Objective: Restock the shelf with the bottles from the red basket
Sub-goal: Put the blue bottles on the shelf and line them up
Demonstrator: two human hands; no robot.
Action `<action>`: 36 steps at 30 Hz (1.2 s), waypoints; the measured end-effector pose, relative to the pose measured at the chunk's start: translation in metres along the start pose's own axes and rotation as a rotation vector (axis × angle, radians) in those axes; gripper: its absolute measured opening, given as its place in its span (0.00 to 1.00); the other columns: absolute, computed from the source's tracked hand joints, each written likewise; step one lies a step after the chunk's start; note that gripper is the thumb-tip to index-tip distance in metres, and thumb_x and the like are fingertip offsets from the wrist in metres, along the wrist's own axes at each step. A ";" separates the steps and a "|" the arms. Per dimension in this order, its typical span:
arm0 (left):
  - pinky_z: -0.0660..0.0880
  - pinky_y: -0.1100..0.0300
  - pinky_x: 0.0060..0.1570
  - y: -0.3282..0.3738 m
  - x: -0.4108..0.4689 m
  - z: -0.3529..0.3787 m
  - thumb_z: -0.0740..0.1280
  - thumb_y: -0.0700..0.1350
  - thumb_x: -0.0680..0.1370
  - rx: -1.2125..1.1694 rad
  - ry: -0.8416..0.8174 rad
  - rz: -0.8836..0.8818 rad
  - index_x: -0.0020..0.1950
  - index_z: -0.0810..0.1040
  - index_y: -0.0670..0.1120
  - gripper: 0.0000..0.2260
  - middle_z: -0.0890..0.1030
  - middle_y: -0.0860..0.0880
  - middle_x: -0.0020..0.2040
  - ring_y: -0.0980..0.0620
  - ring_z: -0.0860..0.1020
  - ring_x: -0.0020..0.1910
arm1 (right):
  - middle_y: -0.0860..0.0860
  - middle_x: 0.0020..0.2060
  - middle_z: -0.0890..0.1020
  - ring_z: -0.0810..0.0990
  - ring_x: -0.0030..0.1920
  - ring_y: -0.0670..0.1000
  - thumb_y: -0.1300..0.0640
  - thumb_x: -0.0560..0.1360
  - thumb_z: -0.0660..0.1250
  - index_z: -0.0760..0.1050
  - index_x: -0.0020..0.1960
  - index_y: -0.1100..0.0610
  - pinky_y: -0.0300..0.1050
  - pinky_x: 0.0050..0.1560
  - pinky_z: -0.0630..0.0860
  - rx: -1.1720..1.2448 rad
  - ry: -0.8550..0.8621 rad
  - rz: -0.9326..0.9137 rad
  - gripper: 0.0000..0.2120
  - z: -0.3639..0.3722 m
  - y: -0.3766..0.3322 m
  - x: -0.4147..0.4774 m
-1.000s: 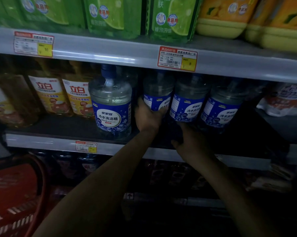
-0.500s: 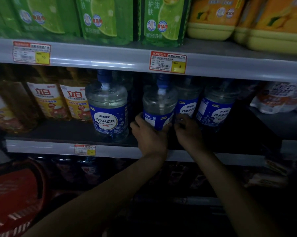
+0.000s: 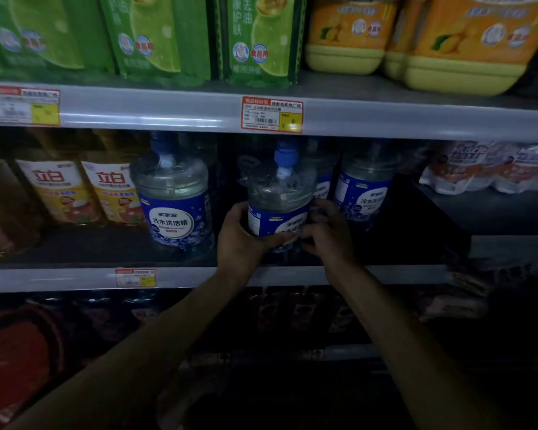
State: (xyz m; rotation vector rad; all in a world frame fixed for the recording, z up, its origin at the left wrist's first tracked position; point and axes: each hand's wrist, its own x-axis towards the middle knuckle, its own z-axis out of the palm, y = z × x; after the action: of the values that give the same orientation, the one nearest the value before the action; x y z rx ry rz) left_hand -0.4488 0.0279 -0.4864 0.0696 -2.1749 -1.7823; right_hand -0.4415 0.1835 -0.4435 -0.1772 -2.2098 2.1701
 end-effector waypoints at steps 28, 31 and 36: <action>0.80 0.69 0.44 0.017 0.013 0.066 0.83 0.35 0.66 -0.121 -0.291 0.069 0.63 0.77 0.41 0.28 0.82 0.55 0.53 0.69 0.82 0.47 | 0.40 0.49 0.83 0.84 0.49 0.38 0.71 0.73 0.72 0.76 0.66 0.46 0.37 0.47 0.82 0.052 0.269 -0.175 0.28 -0.066 0.012 -0.003; 0.80 0.70 0.47 0.017 0.010 0.065 0.84 0.39 0.66 -0.092 -0.277 0.106 0.65 0.78 0.42 0.30 0.82 0.54 0.55 0.70 0.80 0.50 | 0.39 0.51 0.83 0.84 0.50 0.37 0.68 0.73 0.74 0.76 0.65 0.47 0.36 0.48 0.81 0.002 0.272 -0.192 0.26 -0.066 0.015 -0.007; 0.82 0.62 0.55 0.015 0.002 0.058 0.82 0.42 0.70 -0.050 -0.264 0.161 0.68 0.79 0.48 0.27 0.84 0.54 0.60 0.64 0.82 0.56 | 0.48 0.56 0.84 0.84 0.56 0.46 0.61 0.73 0.77 0.76 0.69 0.52 0.51 0.59 0.82 -0.187 0.305 -0.194 0.26 -0.060 0.017 -0.019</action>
State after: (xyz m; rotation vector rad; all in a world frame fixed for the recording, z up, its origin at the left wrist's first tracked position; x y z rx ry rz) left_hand -0.4643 0.0859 -0.4809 -0.3621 -2.2348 -1.8389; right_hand -0.4153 0.2415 -0.4584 -0.2667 -2.1507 1.7104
